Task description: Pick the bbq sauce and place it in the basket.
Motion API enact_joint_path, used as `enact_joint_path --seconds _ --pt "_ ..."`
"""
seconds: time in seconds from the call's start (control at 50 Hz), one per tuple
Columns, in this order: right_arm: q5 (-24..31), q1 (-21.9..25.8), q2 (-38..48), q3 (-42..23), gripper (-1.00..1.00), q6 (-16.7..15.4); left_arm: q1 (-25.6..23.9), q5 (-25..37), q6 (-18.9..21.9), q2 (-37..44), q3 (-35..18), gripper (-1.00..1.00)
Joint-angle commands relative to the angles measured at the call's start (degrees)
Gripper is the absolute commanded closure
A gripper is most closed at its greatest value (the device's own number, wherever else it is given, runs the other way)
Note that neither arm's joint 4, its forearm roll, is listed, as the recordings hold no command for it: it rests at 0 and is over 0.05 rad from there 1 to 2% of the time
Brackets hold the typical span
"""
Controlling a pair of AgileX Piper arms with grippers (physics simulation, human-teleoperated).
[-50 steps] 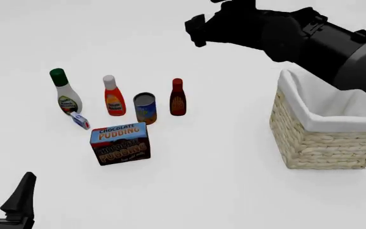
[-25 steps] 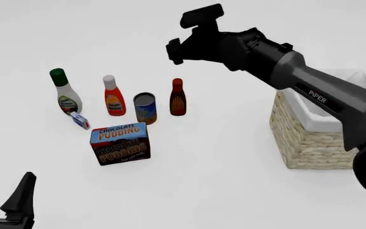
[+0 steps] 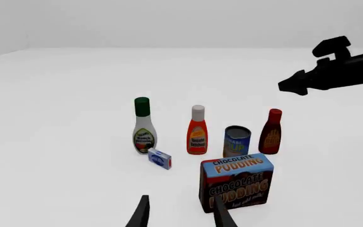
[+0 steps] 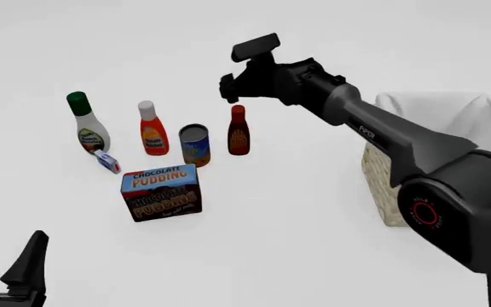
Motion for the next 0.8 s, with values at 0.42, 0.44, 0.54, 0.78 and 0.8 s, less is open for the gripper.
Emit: enact_joint_path --seconds 0.42,0.44,0.54,0.78,0.8 --pt "4.5 -1.7 14.4 -13.2 -1.0 -0.3 0.0 0.0 0.0 0.0 0.0 -1.0" --pt "4.7 -1.7 14.7 -13.5 -1.0 -0.1 0.0 0.0 0.0 0.0 0.0 -1.0" --pt "5.1 -1.5 15.8 -14.3 -1.0 0.0 0.0 0.0 0.0 0.0 0.0 -1.0" --pt "5.7 -1.2 17.9 -14.8 -1.0 0.2 0.0 0.0 0.0 0.0 0.0 -1.0" --pt "5.7 -1.3 18.0 -14.8 -1.0 0.1 0.0 0.0 0.0 0.0 0.0 -1.0"
